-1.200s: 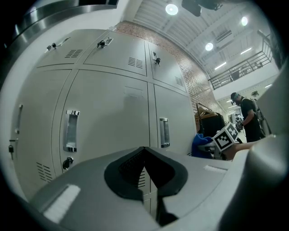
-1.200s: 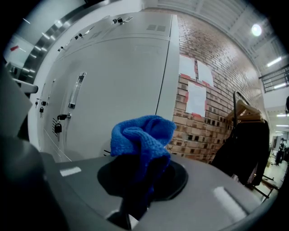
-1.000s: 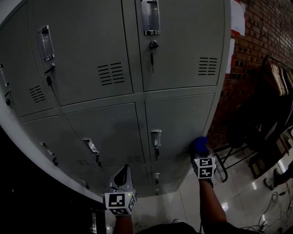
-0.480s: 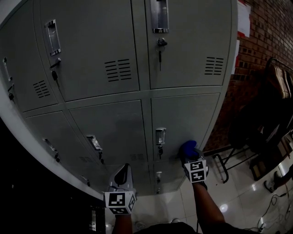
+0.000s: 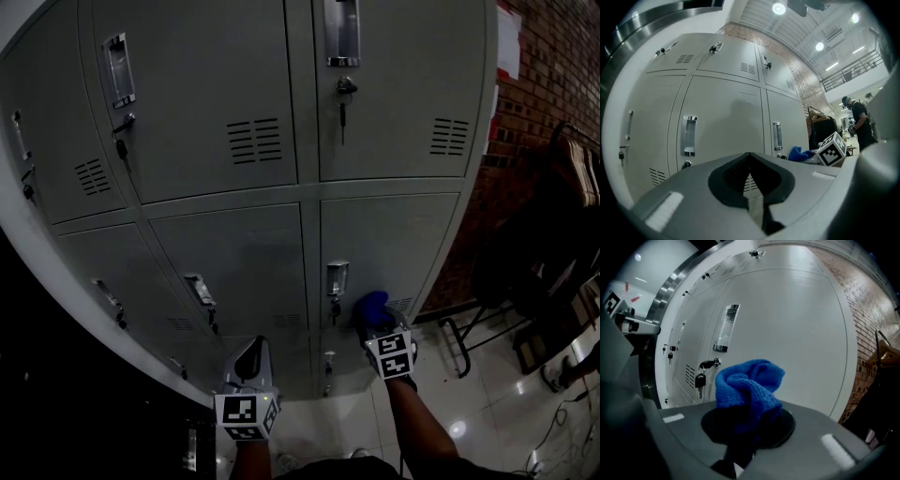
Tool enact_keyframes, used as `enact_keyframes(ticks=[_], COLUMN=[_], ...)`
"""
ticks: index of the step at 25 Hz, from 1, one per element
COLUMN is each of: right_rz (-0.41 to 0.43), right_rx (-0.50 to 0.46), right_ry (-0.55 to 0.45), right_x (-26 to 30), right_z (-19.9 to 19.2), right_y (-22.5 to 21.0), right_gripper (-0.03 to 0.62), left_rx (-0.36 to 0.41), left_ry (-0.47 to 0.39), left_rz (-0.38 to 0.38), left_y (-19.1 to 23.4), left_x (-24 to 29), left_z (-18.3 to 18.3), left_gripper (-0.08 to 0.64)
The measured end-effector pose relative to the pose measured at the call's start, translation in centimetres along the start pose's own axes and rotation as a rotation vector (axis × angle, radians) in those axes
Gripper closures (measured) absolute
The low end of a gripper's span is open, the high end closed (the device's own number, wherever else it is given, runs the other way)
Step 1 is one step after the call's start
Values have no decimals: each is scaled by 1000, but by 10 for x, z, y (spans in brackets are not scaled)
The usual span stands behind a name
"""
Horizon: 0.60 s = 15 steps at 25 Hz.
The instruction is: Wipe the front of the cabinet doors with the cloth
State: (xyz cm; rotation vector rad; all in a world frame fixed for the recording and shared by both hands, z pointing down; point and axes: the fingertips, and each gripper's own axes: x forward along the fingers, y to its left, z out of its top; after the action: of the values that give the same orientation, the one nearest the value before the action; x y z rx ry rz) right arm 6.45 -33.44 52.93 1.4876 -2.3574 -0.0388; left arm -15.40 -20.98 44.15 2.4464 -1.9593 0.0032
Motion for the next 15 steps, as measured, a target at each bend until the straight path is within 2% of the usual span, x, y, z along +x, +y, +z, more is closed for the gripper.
enact_keyframes(ticks=[15], right_rz=[110], right_rx=[-16], right_ry=[-43], right_x=[18], right_z=[20], right_y=[60], right_gripper=[532], left_rx=[9], left_ry=[-12], left_rz=[22], left_y=[11], left_x=[-7], left_z=[5], left_gripper=[546])
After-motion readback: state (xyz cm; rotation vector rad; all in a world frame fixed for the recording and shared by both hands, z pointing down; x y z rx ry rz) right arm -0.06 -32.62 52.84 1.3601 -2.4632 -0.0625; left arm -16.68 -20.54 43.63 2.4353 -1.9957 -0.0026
